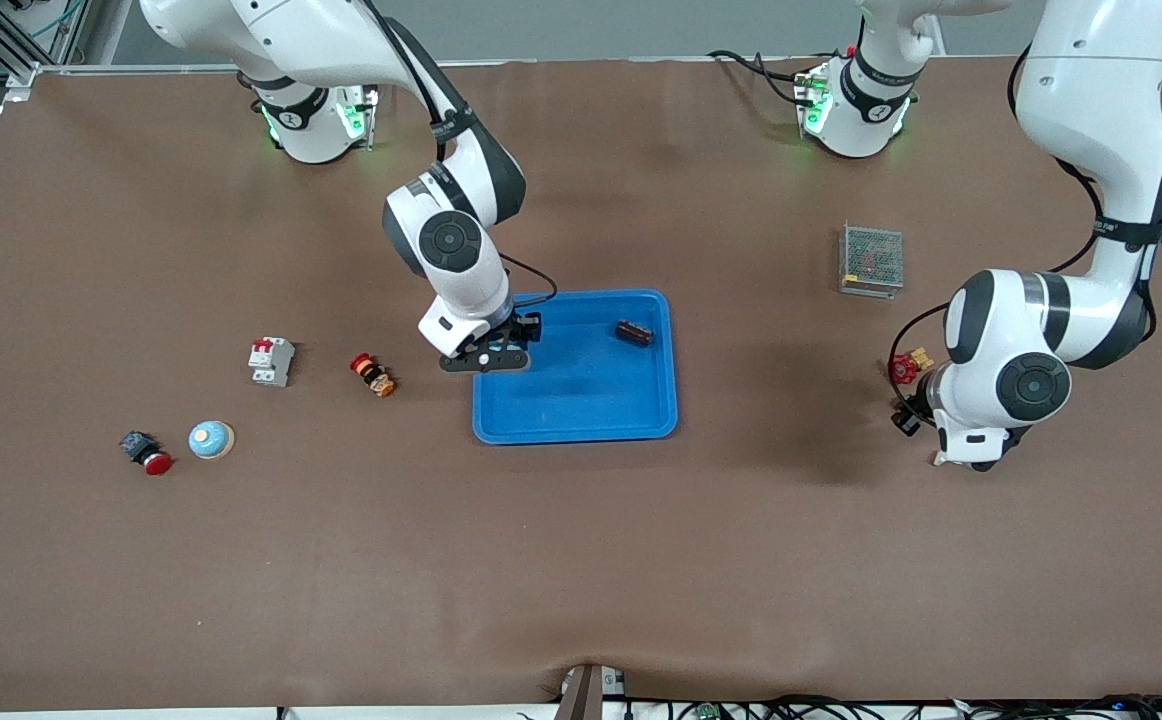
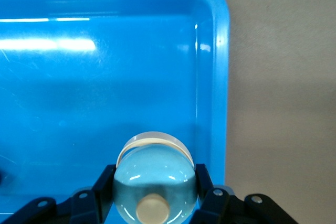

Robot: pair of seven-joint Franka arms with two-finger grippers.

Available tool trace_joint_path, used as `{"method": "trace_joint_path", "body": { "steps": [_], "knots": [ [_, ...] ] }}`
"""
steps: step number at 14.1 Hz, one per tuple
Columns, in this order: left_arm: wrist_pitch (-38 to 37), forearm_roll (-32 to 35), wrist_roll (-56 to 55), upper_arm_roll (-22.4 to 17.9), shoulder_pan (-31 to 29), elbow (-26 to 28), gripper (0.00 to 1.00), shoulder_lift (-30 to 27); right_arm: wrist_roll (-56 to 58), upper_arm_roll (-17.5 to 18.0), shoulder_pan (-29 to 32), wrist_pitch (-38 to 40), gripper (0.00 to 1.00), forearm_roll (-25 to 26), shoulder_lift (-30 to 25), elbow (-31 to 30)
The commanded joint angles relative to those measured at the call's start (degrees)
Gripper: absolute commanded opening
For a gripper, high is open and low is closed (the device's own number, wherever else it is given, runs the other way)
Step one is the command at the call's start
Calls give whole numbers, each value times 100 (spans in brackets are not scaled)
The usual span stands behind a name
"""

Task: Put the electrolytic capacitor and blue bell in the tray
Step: 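Carry the blue bell to the tray while the left gripper returns to capacitors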

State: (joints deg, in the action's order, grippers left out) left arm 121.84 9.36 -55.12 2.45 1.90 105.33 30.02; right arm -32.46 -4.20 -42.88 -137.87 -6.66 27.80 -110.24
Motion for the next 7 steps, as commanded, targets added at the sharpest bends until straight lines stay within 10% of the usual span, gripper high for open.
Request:
{"method": "trace_joint_path", "body": {
  "steps": [1, 7],
  "knots": [
    [480, 136, 54, 45, -58, 146, 58, 100, -383, -63, -316, -240, 29, -54, 76, -59],
    [824, 680, 54, 54, -243, 313, 58, 224, -507, -63, -467, -495, 29, -54, 314, -59]
  ]
}}
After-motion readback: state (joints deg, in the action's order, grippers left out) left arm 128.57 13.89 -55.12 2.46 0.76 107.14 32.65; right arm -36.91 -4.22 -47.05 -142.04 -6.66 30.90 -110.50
